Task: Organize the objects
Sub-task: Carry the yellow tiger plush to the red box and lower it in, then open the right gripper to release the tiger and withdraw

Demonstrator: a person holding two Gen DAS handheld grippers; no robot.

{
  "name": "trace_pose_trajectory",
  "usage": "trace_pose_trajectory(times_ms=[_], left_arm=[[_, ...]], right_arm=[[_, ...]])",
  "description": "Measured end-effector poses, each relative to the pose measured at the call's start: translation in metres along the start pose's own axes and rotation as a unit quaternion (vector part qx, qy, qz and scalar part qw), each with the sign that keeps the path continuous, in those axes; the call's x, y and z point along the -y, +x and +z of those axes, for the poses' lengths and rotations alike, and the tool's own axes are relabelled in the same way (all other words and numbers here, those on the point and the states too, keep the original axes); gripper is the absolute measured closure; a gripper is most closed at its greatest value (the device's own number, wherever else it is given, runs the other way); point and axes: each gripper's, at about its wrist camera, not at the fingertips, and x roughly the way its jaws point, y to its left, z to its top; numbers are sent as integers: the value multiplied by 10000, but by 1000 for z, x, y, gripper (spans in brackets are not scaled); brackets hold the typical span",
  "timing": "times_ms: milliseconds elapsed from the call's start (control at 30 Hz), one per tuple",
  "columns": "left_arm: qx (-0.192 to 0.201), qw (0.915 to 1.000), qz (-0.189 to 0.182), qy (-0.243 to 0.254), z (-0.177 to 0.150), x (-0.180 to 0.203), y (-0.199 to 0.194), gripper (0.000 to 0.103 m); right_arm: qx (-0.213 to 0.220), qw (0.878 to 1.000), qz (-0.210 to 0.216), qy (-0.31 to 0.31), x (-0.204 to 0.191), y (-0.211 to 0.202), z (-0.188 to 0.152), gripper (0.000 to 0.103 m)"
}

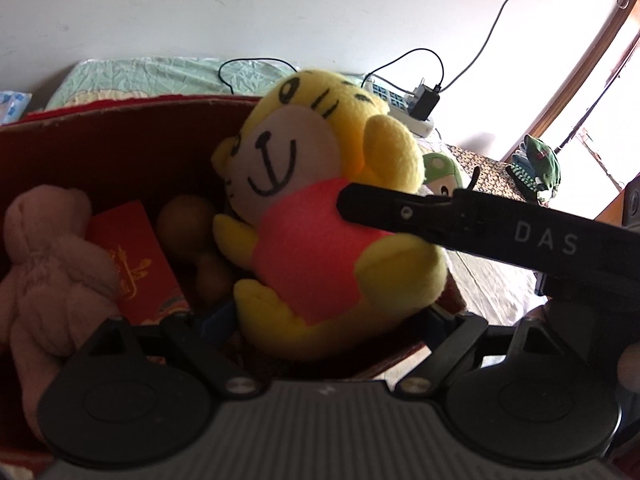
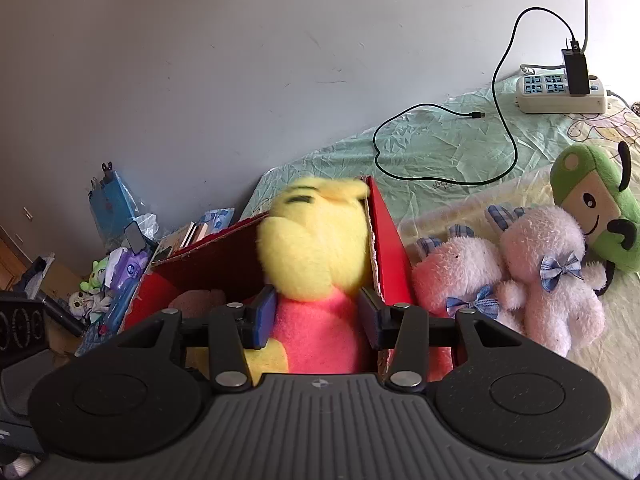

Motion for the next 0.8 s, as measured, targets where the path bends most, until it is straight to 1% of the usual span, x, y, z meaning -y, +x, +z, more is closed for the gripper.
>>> trace_pose_trajectory(times_ms=[100,300,467,567,667,800], left_arm=[[78,9999,106,32,0,3,-7,14],[212,9994,262,68,-4,4,-24,14],[372,9980,504,105,-10,5,-41,14],[314,9972,681,-35,-9,2,-39,14],[282,9969,714,-196,-8,0,-39,14],[271,9950,939,-226,-9,4,-37,14]], right_arm=[[12,10000,29,-19,0,0,-1,59],[49,9997,6,-250,-2,-1,-3,61],[2,9999,137,24,4,-5,-2,61],[-40,9998,192,90,5,-7,-4,61],[-55,9997,236,82,5,-10,-6,61],[-80,9992,363,131,9,-13,-7,61]])
